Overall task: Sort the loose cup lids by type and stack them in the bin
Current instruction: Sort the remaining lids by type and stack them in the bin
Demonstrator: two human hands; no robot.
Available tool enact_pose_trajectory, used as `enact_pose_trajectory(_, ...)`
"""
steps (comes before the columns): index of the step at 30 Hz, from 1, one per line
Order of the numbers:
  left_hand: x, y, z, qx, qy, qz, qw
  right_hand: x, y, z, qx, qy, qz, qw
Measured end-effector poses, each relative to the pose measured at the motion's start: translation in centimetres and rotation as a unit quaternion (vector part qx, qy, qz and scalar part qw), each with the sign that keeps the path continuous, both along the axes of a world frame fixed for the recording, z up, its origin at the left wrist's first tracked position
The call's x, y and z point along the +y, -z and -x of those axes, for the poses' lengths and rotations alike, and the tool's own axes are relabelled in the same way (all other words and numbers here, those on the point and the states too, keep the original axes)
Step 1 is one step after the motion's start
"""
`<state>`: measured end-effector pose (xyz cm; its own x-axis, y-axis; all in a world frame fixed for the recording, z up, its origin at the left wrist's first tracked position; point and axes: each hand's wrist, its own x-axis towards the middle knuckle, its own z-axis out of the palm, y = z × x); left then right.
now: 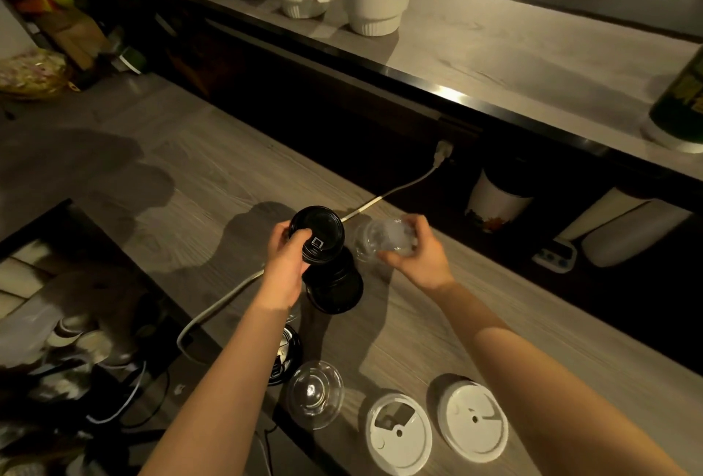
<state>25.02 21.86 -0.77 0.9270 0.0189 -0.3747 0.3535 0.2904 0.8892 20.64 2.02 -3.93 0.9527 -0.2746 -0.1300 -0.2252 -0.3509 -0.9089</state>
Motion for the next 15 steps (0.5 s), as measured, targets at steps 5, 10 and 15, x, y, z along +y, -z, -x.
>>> enact_pose_trajectory(5,-0.3,0.1,-1.2,0.022,-0.020,-0.014,0.999,0.8,-0.2,-4.4,0.049,-0.086,0.114,0.989)
enact_pose_trajectory(10,-0.1,0.6,-2.4,0.042,-0.046,-0.020,0.998,0.6,2.6,-5.4,0.152,-0.132,0.200,0.959)
enact_pose_trajectory(15,0.3,1.0,-2.3,0.048,-0.022,-0.019,0.998,0.2,2.5,-6.4,0.183,-0.168,0.260,0.933)
